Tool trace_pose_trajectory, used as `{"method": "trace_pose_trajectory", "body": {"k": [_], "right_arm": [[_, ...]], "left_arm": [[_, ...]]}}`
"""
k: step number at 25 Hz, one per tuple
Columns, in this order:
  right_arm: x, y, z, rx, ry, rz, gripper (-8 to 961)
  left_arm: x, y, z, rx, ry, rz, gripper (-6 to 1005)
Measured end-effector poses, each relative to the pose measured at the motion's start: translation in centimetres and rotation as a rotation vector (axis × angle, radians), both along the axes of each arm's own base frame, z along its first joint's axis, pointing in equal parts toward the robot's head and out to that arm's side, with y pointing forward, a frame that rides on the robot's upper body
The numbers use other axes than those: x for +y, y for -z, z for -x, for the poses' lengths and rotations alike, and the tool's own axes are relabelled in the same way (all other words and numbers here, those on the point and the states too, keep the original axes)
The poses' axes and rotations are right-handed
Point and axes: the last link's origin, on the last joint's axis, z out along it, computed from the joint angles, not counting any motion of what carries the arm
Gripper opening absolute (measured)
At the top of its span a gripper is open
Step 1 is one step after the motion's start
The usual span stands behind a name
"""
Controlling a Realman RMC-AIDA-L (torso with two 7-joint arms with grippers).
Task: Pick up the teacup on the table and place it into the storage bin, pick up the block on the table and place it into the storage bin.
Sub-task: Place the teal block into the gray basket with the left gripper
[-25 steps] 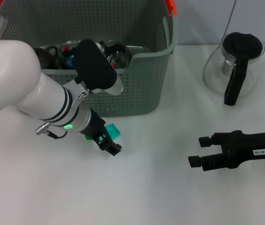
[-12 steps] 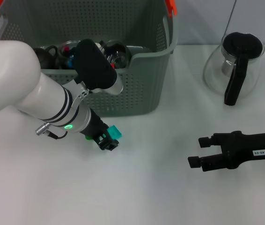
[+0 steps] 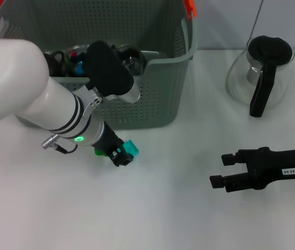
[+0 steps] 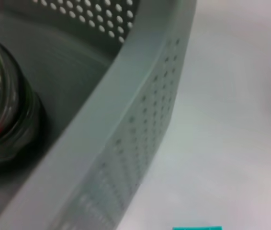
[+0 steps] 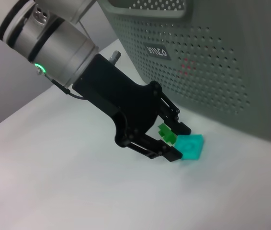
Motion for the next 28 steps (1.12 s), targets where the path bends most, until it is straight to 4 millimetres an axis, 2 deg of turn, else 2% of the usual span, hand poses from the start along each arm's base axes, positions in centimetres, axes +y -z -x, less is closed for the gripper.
{"method": "trace_pose_trajectory", "body": {"k": [6,7,9,10,13,16,19,21,24,25,28], "right_arm": [[0.0,-0.3,-0.3,-0.004,0.005,0.0,940],[-0.1,-0.4,-0.4,-0.005,0.008,-0.001,940],[-0.1,-0.6,-0.6,-0.009,0.014,-0.004,940],[-0.1,-0.7,-0.7,-0.01,0.017,-0.006,940],[-0.2,-1.0,-1.0,-0.013,0.023,-0.012,940],[-0.2,-1.1,-1.2,-0.013,0.024,-0.015,940],[-0.3,-1.2,-1.2,-0.013,0.024,-0.016,940],[-0.3,-1.2,-1.2,-0.014,0.023,-0.015,940],[-0.3,-1.2,-1.2,-0.014,0.022,-0.014,940],[-0.2,-1.2,-1.2,-0.014,0.021,-0.015,940],[-0.2,-1.2,-1.2,-0.016,0.02,-0.016,940]], "left_arm": [[-2.9,-2.1,-2.8,-0.089,-0.024,0.151,393],[-4.1,-3.2,-3.8,-0.147,-0.029,0.229,393],[-5.0,-4.5,-5.0,-0.222,-0.032,0.294,393],[-5.2,-5.1,-5.5,-0.255,-0.028,0.314,393],[-5.8,-8.6,-8.3,-0.453,0.013,0.425,393],[-3.9,-12.6,-9.5,-0.56,0.056,0.347,394],[-0.3,-16.0,-9.4,-0.6,0.082,0.138,394],[1.8,-17.5,-9.3,-0.618,0.096,-0.004,394],[4.6,-18.7,-8.4,-0.632,0.097,-0.199,397],[5.9,-18.8,-7.4,-0.615,0.073,-0.283,401],[7.0,-18.4,-6.3,-0.573,0.04,-0.346,413]]}}
